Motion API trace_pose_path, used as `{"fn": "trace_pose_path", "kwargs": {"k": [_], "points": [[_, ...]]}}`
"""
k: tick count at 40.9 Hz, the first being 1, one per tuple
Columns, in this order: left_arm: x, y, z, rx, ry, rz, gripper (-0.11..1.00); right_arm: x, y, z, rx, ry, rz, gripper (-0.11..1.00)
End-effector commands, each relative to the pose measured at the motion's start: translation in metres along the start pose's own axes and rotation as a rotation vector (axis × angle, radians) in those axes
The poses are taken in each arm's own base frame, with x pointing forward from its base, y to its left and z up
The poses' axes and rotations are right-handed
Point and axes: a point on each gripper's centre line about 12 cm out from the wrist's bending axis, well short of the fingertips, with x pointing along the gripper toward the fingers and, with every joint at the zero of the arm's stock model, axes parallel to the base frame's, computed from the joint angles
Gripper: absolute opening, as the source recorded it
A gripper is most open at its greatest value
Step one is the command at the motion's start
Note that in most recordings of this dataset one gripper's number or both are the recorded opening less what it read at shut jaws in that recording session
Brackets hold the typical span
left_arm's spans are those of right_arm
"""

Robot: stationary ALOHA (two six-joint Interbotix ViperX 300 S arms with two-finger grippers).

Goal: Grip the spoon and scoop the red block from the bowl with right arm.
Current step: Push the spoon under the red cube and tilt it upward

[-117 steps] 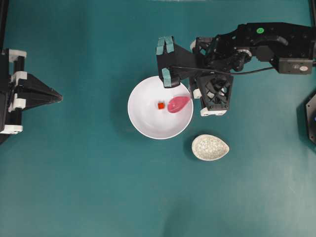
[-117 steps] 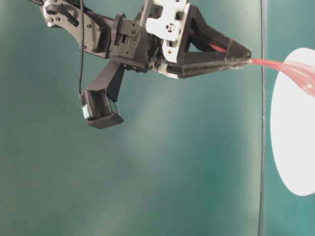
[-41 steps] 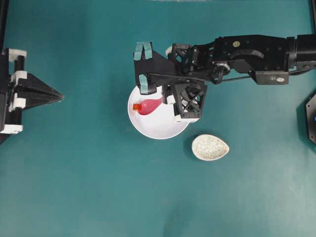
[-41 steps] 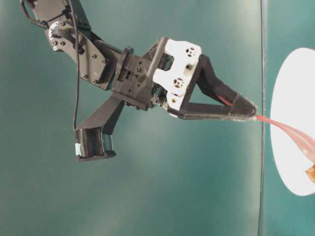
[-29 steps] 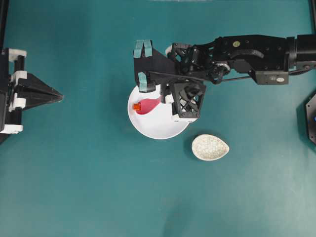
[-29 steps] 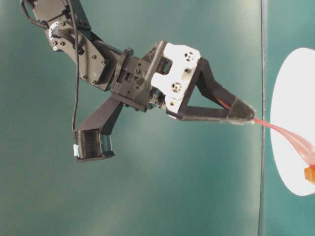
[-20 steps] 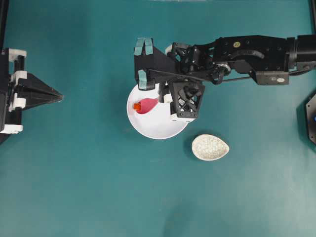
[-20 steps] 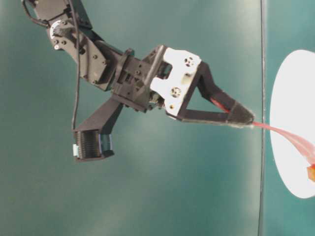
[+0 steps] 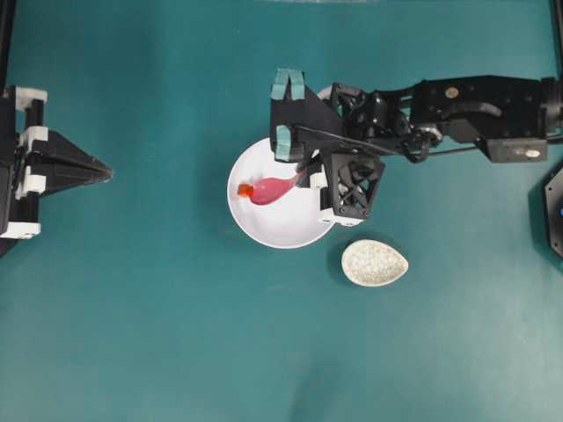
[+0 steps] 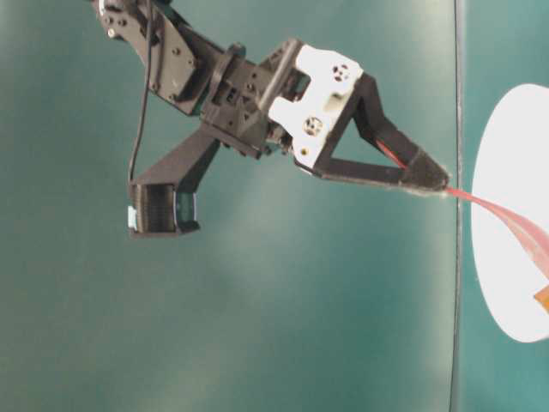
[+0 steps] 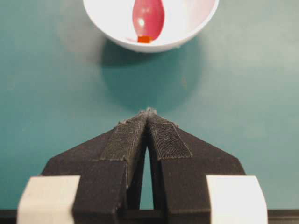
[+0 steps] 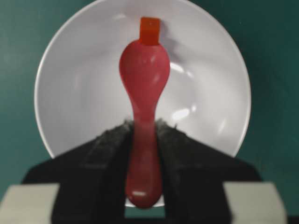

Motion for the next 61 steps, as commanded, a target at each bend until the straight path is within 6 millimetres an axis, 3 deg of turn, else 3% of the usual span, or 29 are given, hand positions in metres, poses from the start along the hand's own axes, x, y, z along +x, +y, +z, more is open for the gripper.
{"fn": "trace_pose_path", "kwargs": {"k": [1,21,61], "points": [[-0.001,0.001,0.012,0.002,-0.029,0.005,-0.01,-0.016,0.002,0.01,-0.002,-0.064,-0.002,0.24],[-0.001,0.001,0.012,0.0,-0.029,0.005,-0.01,-0.016,0.002,0.014,0.0,-0.105,-0.008,0.24],[-0.001,0.001,0.012,0.0,-0.029,0.005,-0.01,-0.01,0.007,-0.002,0.018,-0.166,-0.012,0.24]]}}
